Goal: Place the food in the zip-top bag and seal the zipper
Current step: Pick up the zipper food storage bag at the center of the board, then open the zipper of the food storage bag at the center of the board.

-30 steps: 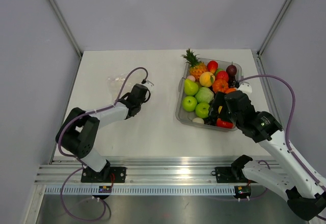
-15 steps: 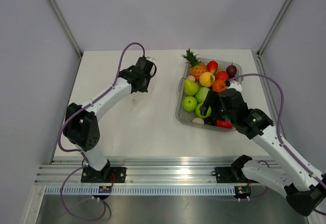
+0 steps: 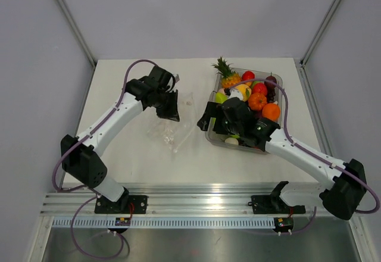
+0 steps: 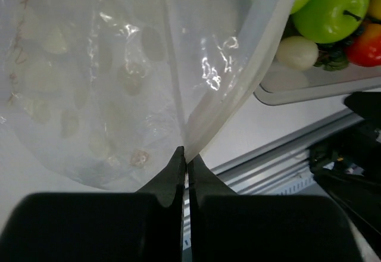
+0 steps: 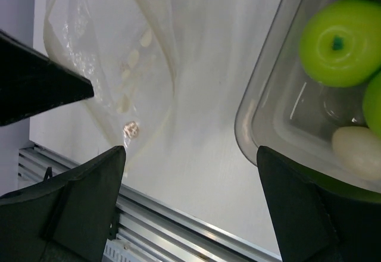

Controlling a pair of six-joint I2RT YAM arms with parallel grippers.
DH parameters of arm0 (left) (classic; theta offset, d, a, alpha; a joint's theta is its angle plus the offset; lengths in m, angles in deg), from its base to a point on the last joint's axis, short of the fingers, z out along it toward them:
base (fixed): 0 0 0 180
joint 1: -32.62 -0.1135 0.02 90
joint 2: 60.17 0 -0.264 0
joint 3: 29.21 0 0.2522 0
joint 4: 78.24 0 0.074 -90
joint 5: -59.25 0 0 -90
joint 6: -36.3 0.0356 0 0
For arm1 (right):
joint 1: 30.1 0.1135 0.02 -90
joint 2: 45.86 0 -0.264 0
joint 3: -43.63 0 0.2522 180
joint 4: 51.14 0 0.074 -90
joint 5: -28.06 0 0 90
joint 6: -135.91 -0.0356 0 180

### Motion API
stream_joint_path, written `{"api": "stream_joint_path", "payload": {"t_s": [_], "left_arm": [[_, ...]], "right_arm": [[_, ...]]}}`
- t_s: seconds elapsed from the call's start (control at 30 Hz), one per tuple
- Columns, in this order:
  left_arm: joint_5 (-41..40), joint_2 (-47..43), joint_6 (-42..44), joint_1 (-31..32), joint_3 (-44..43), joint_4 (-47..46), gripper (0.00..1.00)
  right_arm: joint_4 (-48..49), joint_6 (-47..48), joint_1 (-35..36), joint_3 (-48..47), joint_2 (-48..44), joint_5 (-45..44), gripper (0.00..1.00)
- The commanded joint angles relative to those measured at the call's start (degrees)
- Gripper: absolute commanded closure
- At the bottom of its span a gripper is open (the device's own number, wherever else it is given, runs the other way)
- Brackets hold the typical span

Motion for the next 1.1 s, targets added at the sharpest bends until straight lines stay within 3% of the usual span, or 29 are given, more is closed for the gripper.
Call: {"api": "stream_joint_path", "payload": {"t_s": [0.0,0.17,0.27,0.37,0.4,0.43,0.57,0.73,0.83,0.87,0.93,0.97,1.07], "left_arm": [[8.13,-5.74,-5.17,0.0,-0.47,-1.42,1.0],[9.36,-8.21,-6.49,0.0,1.64,-2.22,1.0],[10.94,-9.62,-6.93,0.0,3.4,-3.53,1.0],[10.16,-10.32,-6.5,0.0,3.93,-3.19,1.0],[9.46,-10.41,-5.45,0.0,3.75,-1.97,1.0],[8.41,-10.58,-4.74,0.0,3.67,-1.17,1.0],[-1.08,-11.64,1.48,0.0,2.52,4.01,1.0],[-0.84,-11.9,2.21,1.13,2.17,4.12,0.99],[-2.84,-13.48,-2.35,4.03,5.15,-1.15,0.88],[-4.33,-14.18,-4.8,5.87,5.94,-3.51,0.73],[-9.06,-15.85,-8.14,7.2,7.26,-4.59,0.69],[-10.4,-16.21,-9.03,8.25,7.53,-5.37,0.63],[-16.9,-18.23,-11.93,11.06,7.36,-5.12,0.6]], "right_arm": [[9.37,-4.19,1.56,-2.12,2.98,0.94,0.01],[13.95,-6.31,1.83,-2.12,7.9,1.19,0.07],[15.71,-6.57,1.74,-2.74,10.71,2.77,0.21],[16.34,-6.66,1.74,-2.83,12.13,3.05,0.68],[15.73,-6.93,1.83,-2.74,12.13,2.26,0.89],[15.02,-7.36,1.74,-2.65,11.87,1.03,1.0],[10.37,-6.67,1.74,-3.26,10.38,-3.63,1.0],[9.31,-7.8,2.01,-6.33,12.47,-2.05,1.0],[6.41,-10.35,3.06,-9.58,14.93,-2.84,1.0],[4.66,-12.1,3.41,-10.38,15.47,-3.89,1.0],[2.98,-14.82,3.94,-12.4,16.35,-5.21,1.0],[1.76,-15.53,4.03,-12.67,16.61,-5.57,1.0],[-1.66,-17.55,4.73,-14.69,17.4,-7.75,1.0]]}}
